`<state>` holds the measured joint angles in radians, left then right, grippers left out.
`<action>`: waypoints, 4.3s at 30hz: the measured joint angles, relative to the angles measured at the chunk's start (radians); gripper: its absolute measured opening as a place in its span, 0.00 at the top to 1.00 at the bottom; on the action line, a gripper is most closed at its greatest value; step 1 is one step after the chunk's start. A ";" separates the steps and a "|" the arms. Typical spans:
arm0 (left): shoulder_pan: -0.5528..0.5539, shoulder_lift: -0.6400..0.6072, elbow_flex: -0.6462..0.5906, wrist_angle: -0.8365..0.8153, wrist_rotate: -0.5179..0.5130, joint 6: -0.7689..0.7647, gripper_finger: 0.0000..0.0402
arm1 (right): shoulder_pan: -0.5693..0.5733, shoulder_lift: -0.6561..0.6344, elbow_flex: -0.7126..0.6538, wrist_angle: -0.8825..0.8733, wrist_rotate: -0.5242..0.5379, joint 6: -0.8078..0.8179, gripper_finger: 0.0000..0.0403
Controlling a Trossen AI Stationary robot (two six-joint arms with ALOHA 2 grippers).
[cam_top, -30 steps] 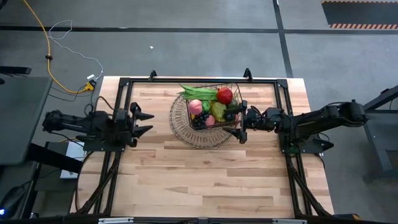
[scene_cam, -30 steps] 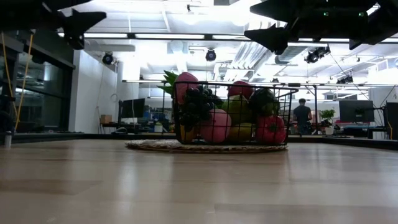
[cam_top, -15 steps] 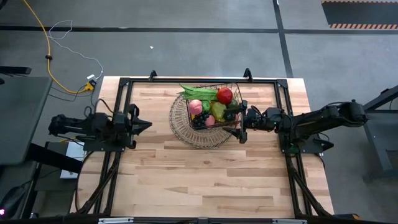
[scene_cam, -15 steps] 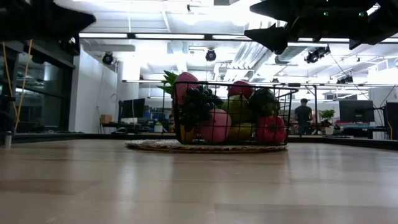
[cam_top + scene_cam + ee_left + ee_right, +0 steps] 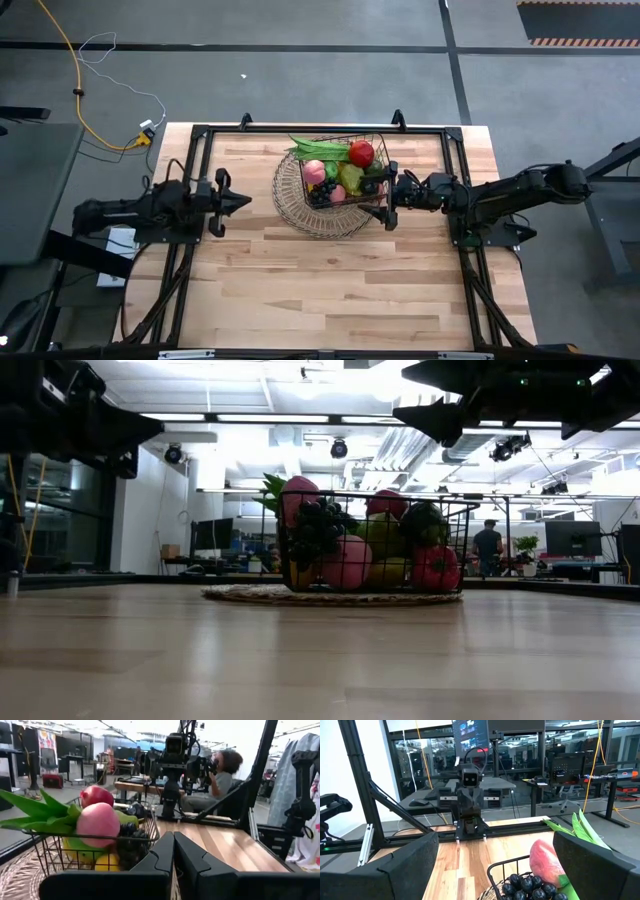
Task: Build produce basket
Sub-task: Return to Home Position
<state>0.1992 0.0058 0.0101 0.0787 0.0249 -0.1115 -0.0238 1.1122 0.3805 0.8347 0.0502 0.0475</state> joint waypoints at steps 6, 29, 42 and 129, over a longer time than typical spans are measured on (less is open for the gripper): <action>0.051 0.000 0.000 0.000 0.064 0.017 1.00 | 0.000 0.000 0.000 -0.022 0.010 0.026 0.05; 0.052 0.000 0.001 0.000 0.050 -0.042 1.00 | -0.002 -0.340 -0.051 -0.426 0.182 0.045 0.96; 0.052 0.000 0.002 0.000 0.050 -0.042 1.00 | -0.033 -0.769 -0.335 -0.341 0.085 0.051 0.98; -0.159 -0.002 0.002 -0.002 -0.003 -0.043 1.00 | -0.034 -1.094 -0.370 -0.799 0.089 -0.003 1.00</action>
<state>0.0399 0.0036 0.0116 0.0765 0.0219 -0.1540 -0.0582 0.0185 0.0101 0.0357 0.1394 0.0444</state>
